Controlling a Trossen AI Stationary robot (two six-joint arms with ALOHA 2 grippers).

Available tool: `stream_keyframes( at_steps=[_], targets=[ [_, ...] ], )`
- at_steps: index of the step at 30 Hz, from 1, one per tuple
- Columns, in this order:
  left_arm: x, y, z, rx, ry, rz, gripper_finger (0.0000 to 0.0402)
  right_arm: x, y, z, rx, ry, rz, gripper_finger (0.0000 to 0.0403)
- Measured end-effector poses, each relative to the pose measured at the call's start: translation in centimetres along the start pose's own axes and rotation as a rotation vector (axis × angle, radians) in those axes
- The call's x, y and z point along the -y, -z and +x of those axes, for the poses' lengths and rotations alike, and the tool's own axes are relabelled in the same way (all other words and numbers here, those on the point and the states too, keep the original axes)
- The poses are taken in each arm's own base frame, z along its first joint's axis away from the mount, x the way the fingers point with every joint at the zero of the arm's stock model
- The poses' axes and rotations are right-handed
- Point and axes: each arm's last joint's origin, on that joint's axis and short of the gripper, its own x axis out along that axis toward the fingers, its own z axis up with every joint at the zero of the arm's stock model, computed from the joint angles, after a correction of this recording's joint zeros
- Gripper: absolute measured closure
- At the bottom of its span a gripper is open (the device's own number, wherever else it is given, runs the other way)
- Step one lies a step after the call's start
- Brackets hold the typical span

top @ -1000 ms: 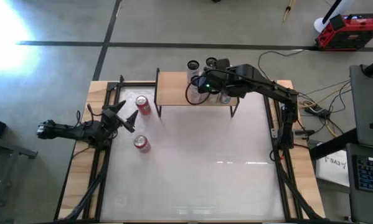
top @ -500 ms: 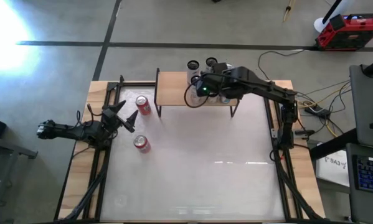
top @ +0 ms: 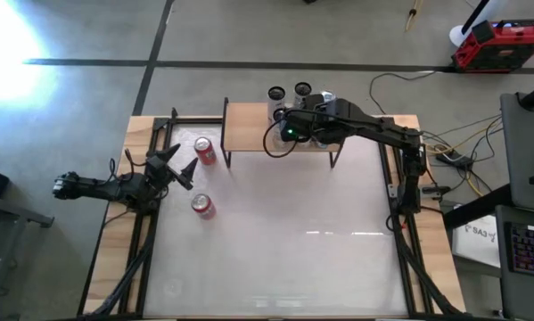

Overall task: Place canned beverage on shelf
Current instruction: Adjust the white yellow soda can

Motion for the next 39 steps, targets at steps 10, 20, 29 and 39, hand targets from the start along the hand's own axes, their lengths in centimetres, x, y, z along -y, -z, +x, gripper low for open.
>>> stream_keyframes(
  at_steps=[10, 20, 29, 39],
  targets=[
    [0.0, 0.0, 0.0, 0.0, 0.0, 0.0, 0.0003, 0.1, 0.0, 0.6, 0.005, 0.024, 0.024, 0.0032],
    [0.0, 0.0, 0.0, 0.0, 0.0, 0.0, 0.0003, 0.1, -0.4, 1.0, 0.008, 0.029, 0.056, 0.0032],
    [0.0, 0.0, 0.0, 0.0, 0.0, 0.0, 0.0003, -0.1, -0.6, 1.1, 0.026, 0.012, 0.074, 0.0032],
    [0.0, 0.0, 0.0, 0.0, 0.0, 0.0, 0.0003, -0.5, -0.2, 1.9, 0.033, 0.017, 0.084, 0.0033]
  ],
)
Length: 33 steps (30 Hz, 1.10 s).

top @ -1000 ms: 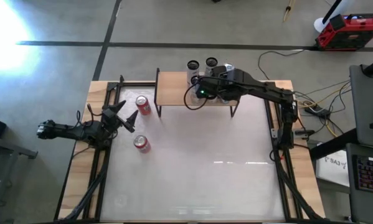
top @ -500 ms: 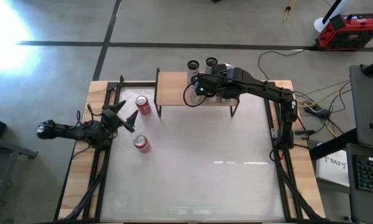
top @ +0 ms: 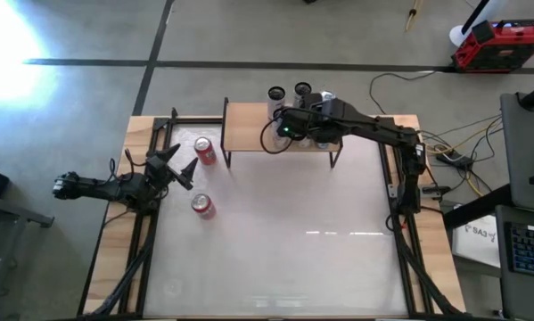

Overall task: Place canned beverage on shelf
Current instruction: Adjust the white yellow soda can

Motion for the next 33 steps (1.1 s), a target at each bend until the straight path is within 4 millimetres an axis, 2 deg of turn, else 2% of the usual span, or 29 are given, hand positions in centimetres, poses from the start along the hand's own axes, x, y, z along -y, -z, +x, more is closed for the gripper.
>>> stream_keyframes(
  at_steps=[12, 33],
  targets=[
    [0.0, 0.01, 0.0, 0.0, 0.0, 0.001, 0.0003, -0.26, 0.32, 0.54, 0.0, -0.002, 0.002, 0.0033],
    [0.0, 0.0, 0.0, 0.0, 0.0, 0.0, 0.0003, -0.15, -0.05, 0.16, 0.033, 0.002, -0.032, 0.0033]
  ],
)
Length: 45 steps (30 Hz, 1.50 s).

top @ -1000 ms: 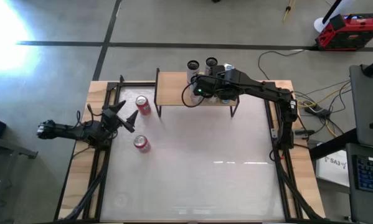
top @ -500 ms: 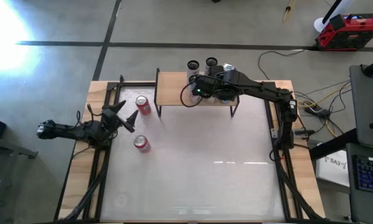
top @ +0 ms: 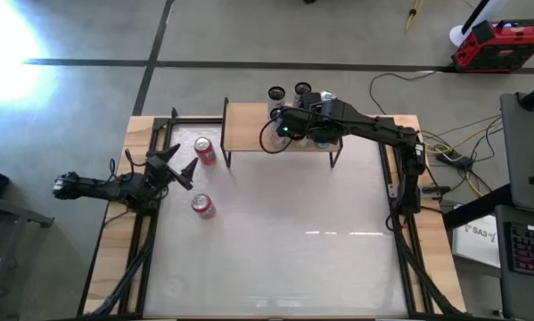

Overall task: Place canned beverage on shelf
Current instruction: Adjust the white yellow soda can, then put the top orange soda can on the shelf

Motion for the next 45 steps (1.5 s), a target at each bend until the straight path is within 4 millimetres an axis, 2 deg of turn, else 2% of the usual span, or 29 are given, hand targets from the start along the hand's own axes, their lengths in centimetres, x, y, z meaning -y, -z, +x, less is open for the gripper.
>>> stream_keyframes(
  at_steps=[12, 15, 20, 24, 29, 45],
  targets=[
    [0.0, 0.0, 0.0, 0.0, 0.0, 0.0, 0.0003, 1.3, -1.6, -2.5, 0.011, -0.016, 0.001, 0.0033],
    [0.0, 0.0, 0.0, 0.0, 0.0, 0.0, 0.0003, 2.1, -1.9, -3.7, 0.009, -0.052, -0.012, 0.0033],
    [0.0, 0.0, 0.0, 0.0, 0.0, 0.0, 0.0003, 5.4, -2.3, -7.1, 0.002, -0.136, -0.052, 0.0053],
    [0.0, 0.0, 0.0, 0.0, 0.0, 0.0, 0.0003, 8.6, -1.7, -8.6, 0.002, -0.154, -0.026, 0.0067],
    [0.0, 0.0, 0.0, 0.0, 0.001, 0.0, 0.0003, 11.2, 0.2, -8.7, 0.014, -0.224, 0.047, 0.007],
    [0.0, 0.0, 0.0, 0.0, 0.0, -0.001, 0.0003, 14.4, 9.6, -4.6, 0.112, -0.615, 0.108, 0.007]
  ],
)
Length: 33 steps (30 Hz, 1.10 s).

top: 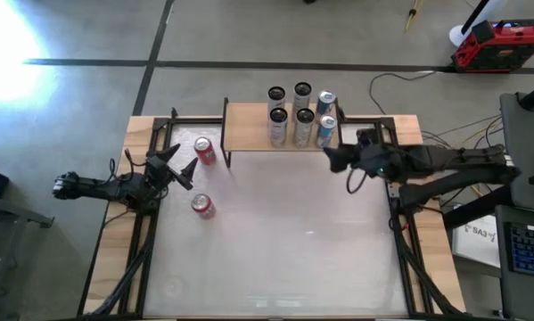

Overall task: Place canned beverage on shelf
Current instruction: Put the top orange soda can on the shelf

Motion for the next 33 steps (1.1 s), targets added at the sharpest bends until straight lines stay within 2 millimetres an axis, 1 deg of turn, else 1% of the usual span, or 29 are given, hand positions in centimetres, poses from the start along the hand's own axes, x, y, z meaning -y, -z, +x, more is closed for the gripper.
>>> stream_keyframes(
  at_steps=[3, 7, 10, 14, 16, 18, 20, 22, 25, 27, 30, 33],
  targets=[
    [0.0, 0.0, 0.0, 0.0, 0.0, 0.0, 0.0003, 1.1, 1.9, 0.4, -0.002, -0.051, -0.027, 0.007],
    [0.0, 0.0, 0.0, 0.0, 0.0, 0.0, 0.0003, 2.5, 4.4, 1.3, -0.071, -0.129, -0.051, 0.007],
    [0.0, 0.0, 0.0, 0.0, 0.0, 0.0, 0.0003, 3.3, 6.0, 1.7, -0.169, -0.245, -0.081, 0.007],
    [0.0, 0.0, 0.0, 0.0, 0.0, 0.0, 0.0003, 4.3, 7.7, 2.0, -0.289, -0.442, -0.178, 0.0069],
    [0.0, 0.0, 0.0, 0.0, 0.0, 0.0, 0.0003, 4.9, 8.2, 2.0, -0.305, -0.513, -0.265, 0.0069],
    [0.0, 0.0, 0.0, 0.0, 0.0, 0.0, 0.0003, 5.5, 8.6, 1.9, -0.27, -0.553, -0.391, 0.0069],
    [0.0, 0.0, 0.0, 0.0, 0.0, 0.0, 0.0003, 5.7, 8.7, 1.9, -0.221, -0.59, -0.434, 0.0069],
    [0.0, 0.0, 0.0, 0.0, 0.0, 0.0, 0.0003, 5.9, 8.8, 2.0, -0.173, -0.608, -0.456, 0.0069],
    [0.0, 0.0, 0.0, 0.0, 0.0, 0.0, 0.0003, 6.0, 8.9, 2.2, -0.087, -0.621, -0.617, 0.0069],
    [0.0, 0.0, 0.0, 0.0, 0.0, 0.0, 0.0003, 6.1, 9.1, 2.4, -0.06, -0.625, -0.708, 0.0069],
    [0.0, 0.0, 0.0, 0.0, 0.0, 0.0, 0.0003, 6.5, 9.5, 2.5, -0.06, -0.62, -0.746, 0.0069],
    [0.0, 0.0, 0.0, 0.0, 0.0, 0.0, 0.0003, 7.3, 10.1, 2.7, -0.062, -0.611, -0.782, 0.0069]
  ],
)
